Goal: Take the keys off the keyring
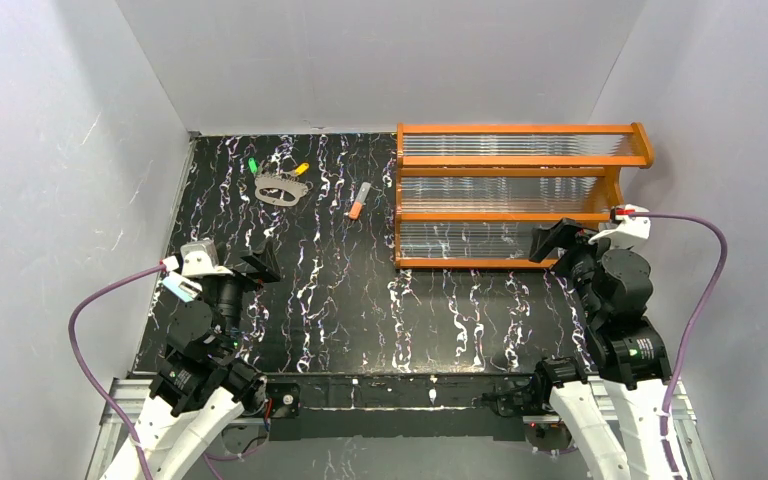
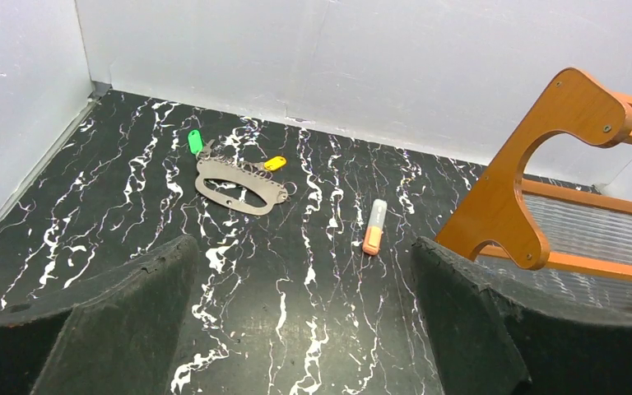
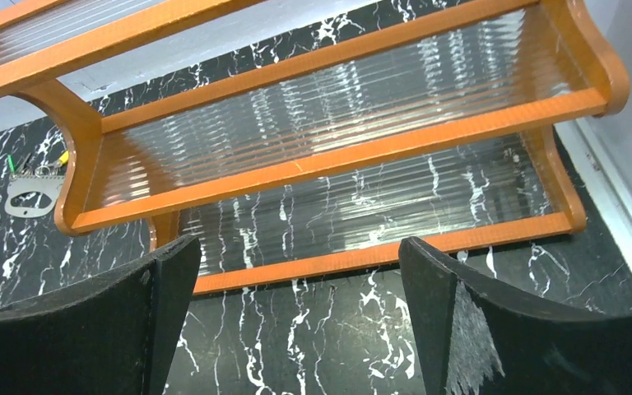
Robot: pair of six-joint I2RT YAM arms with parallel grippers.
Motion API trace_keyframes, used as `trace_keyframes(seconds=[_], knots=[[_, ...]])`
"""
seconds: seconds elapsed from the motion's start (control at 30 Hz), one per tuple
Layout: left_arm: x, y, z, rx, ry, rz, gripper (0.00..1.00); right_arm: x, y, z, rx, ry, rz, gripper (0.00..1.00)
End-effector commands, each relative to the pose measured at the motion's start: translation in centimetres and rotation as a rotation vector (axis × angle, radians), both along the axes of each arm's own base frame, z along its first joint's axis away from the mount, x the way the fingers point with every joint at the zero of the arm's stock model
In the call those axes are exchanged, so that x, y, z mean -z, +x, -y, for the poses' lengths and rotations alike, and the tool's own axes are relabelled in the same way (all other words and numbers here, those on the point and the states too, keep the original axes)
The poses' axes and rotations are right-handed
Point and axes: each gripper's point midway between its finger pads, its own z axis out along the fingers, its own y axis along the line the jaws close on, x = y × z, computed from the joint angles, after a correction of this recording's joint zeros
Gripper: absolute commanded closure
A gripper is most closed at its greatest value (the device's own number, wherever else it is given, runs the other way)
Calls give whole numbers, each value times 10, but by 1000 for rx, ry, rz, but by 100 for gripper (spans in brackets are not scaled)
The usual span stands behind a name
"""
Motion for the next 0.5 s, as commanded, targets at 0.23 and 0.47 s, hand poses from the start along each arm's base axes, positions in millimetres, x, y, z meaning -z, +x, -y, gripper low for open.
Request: trace_keyframes(seconds=[0.23,0.47], knots=[[1,-1,3,20,17,-6,2,14,-1,-21,-63,121,-91,1],[6,1,8,42,36,-31,2,27,-10,-39,-156,147,-172,1]])
